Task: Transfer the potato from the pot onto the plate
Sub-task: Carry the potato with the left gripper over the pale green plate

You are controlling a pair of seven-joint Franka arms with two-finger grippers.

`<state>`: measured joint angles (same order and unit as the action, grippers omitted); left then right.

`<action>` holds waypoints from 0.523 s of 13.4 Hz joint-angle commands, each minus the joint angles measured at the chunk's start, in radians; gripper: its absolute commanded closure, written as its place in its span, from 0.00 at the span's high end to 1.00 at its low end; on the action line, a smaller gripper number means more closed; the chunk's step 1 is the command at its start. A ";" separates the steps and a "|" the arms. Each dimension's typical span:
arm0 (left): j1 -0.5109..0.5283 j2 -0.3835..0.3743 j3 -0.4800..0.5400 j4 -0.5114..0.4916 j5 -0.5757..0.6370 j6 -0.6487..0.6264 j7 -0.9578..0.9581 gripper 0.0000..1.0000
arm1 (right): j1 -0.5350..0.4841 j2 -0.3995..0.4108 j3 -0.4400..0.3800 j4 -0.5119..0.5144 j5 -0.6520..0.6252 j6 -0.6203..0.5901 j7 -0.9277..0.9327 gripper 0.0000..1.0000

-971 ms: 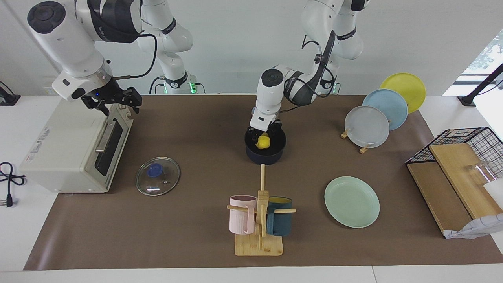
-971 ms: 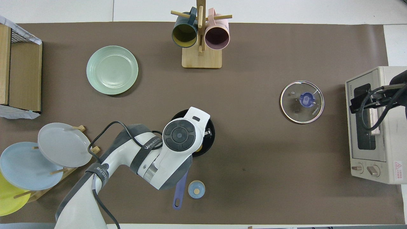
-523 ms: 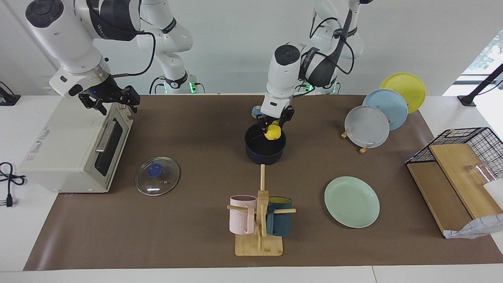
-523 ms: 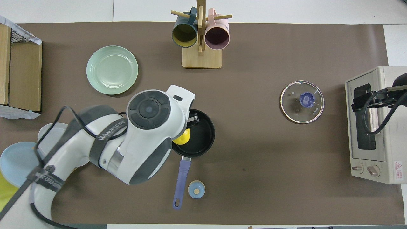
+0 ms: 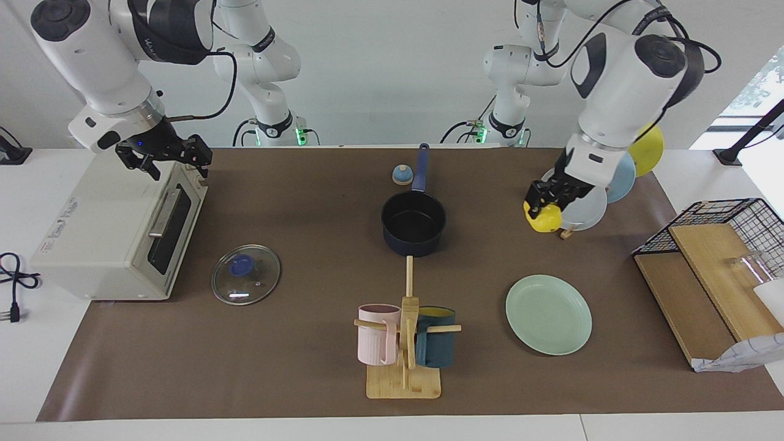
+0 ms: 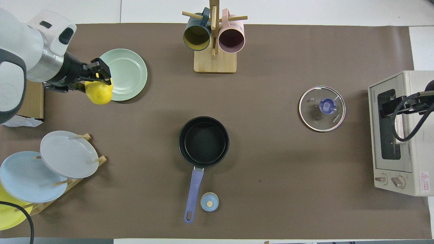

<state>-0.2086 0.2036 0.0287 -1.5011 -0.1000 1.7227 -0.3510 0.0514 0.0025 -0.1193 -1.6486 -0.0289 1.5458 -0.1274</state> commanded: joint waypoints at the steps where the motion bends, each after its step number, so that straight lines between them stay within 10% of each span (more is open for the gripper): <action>1: 0.067 0.149 -0.015 0.076 -0.013 0.075 0.121 0.00 | -0.007 -0.019 -0.005 -0.026 -0.017 0.023 -0.024 1.00; 7: 0.058 0.310 -0.015 -0.001 0.056 0.325 0.136 0.00 | -0.024 -0.019 0.004 -0.025 -0.016 0.026 -0.024 1.00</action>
<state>-0.1428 0.4983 0.0097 -1.4877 -0.0717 2.0162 -0.2234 0.0436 0.0025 -0.1235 -1.6487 -0.0293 1.5495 -0.1274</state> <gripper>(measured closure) 0.348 0.000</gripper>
